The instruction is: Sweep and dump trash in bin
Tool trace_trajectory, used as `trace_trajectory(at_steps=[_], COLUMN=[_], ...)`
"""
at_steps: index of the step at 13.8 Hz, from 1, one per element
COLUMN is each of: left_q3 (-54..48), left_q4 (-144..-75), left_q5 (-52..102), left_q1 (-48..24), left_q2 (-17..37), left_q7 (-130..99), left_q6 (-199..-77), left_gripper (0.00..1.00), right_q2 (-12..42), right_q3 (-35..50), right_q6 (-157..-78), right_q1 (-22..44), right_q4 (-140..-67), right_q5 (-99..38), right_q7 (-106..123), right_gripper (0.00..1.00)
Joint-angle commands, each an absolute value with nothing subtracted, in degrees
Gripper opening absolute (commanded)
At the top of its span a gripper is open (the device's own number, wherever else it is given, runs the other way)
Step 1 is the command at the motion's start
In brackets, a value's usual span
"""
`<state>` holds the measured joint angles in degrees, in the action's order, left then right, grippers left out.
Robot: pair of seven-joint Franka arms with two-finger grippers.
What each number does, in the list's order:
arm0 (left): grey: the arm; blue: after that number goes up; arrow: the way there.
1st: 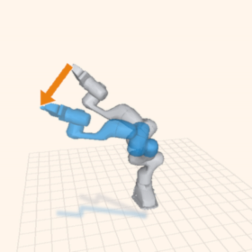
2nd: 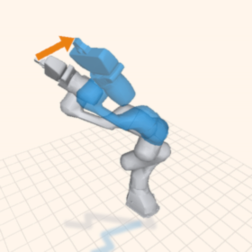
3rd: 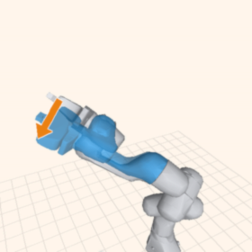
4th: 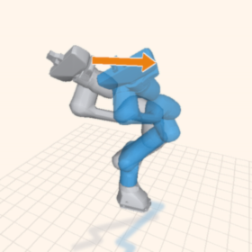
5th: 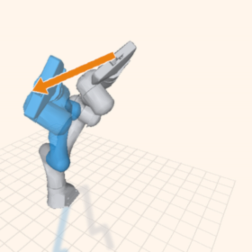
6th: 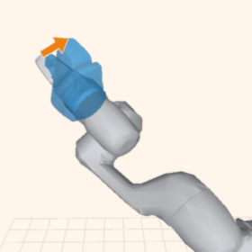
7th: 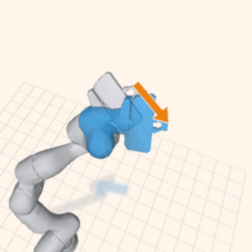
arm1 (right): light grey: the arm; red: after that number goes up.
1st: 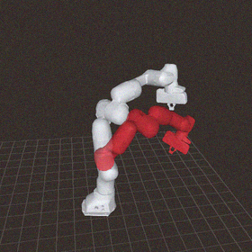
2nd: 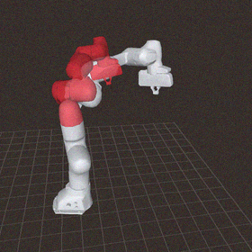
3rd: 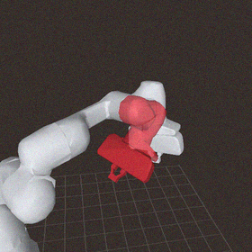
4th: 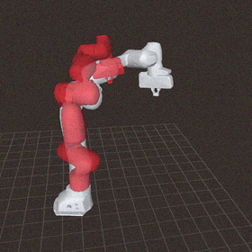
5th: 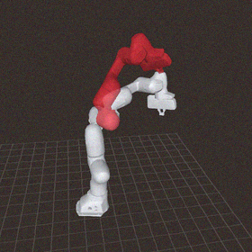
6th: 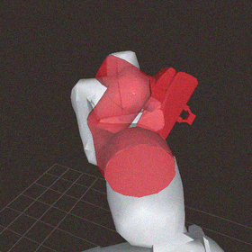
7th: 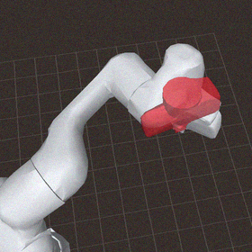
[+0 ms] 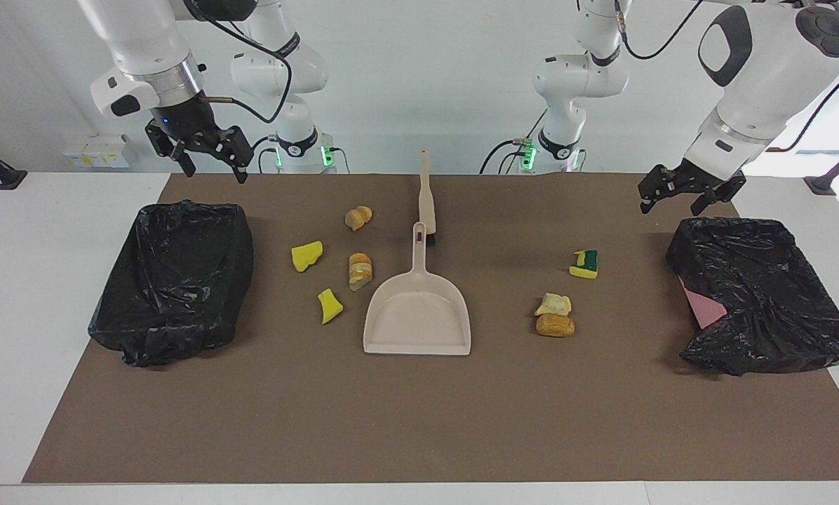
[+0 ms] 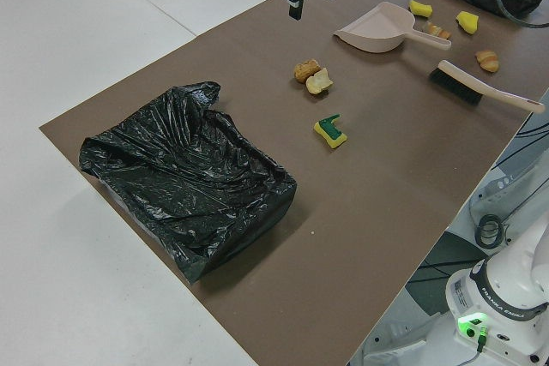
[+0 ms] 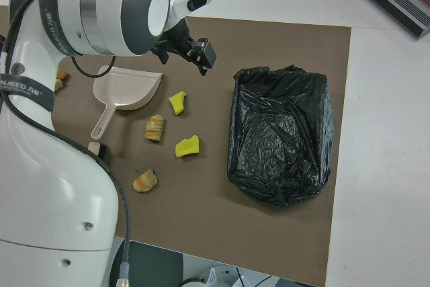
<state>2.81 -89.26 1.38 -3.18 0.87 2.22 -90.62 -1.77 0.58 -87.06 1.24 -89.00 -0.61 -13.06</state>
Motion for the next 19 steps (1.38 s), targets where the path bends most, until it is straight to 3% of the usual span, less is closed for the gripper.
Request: trace_trajectory(at_steps=[1,10,15,19], left_q3=[2.4,2.0,1.5,1.4], left_q4=[-87.3,-91.4,-100.9,-112.7], left_q5=[0.8,1.0,1.1,1.5], left_q1=[-2.8,-3.7,-8.5,-16.7], left_q2=[0.4,-2.9,-5.7,-10.9], left_q7=[2.7,3.3,2.6,-3.5], left_q6=[-89.6,-89.8,-91.8,-98.7], left_gripper=[1.00,1.00,1.00,1.00], right_q2=[-2.5,-2.6,-3.3,-2.8], right_q3=[0.7,0.7,0.9,1.7], right_q6=[-87.0,-86.8,-87.6,-90.8], right_q1=[0.6,-1.0,-0.4,3.7], right_q4=[-89.5,-89.7,-91.0,-93.0], right_q5=[-1.4,-1.2,-1.1,-1.0], right_q7=[-12.1,-12.0,-12.6,-15.0], right_gripper=[1.00,1.00,1.00,1.00])
